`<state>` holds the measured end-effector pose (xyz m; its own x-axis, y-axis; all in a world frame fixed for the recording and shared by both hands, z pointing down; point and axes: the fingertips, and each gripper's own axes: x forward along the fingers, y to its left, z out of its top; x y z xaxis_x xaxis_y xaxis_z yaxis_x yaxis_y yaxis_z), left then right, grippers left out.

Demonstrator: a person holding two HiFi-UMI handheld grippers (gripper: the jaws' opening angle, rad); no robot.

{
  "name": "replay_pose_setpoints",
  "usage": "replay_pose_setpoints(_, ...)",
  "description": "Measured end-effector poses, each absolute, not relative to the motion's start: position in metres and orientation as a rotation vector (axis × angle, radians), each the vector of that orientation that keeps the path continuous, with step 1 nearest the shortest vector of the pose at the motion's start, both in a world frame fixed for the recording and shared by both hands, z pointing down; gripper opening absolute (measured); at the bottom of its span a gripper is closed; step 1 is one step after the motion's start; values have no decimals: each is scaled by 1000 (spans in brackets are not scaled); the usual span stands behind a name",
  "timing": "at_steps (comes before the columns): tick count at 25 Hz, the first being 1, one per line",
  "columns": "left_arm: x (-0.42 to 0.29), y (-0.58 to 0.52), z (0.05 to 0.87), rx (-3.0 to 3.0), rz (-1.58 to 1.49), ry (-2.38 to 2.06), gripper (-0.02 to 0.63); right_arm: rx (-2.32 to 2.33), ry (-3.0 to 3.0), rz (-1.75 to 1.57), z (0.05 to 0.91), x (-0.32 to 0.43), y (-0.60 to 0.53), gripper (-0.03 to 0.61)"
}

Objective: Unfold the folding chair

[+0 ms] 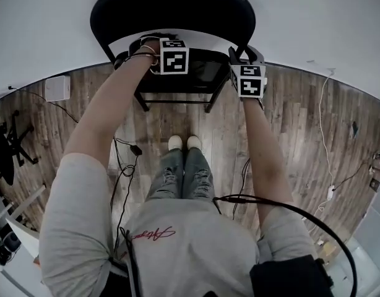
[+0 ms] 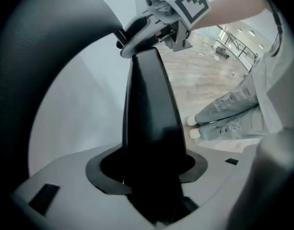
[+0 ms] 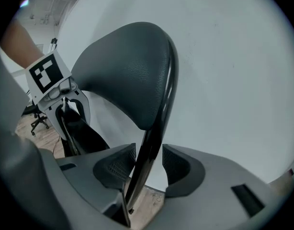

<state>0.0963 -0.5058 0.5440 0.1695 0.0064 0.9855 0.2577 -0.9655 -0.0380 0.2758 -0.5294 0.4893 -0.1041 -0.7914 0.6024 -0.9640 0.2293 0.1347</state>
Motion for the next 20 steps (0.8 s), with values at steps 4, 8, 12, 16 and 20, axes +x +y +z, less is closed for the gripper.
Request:
replay_pose_setpoints(4, 94, -495, 544, -2274, -1961, -336, 212, 1592, -1961, 400, 491, 272, -534, 137)
replay_pose_setpoints(8, 95, -496, 546, -2278, -1953, -248, 163, 1610, -1970, 441, 495, 273, -535, 124)
replay_pose_setpoints(12, 91, -487, 552, -2271, -1956, -211, 146, 1581, -1985, 469, 503, 269, -530, 120)
replay_pose_setpoints(16, 90, -474, 563, -2246, -1963, -222, 132, 1591, -2017, 545, 516, 270, -519, 112)
replay_pose_setpoints(20, 91, -470, 568, -2219, -1967, -232, 126, 1610, -2071, 625, 520, 272, -512, 101)
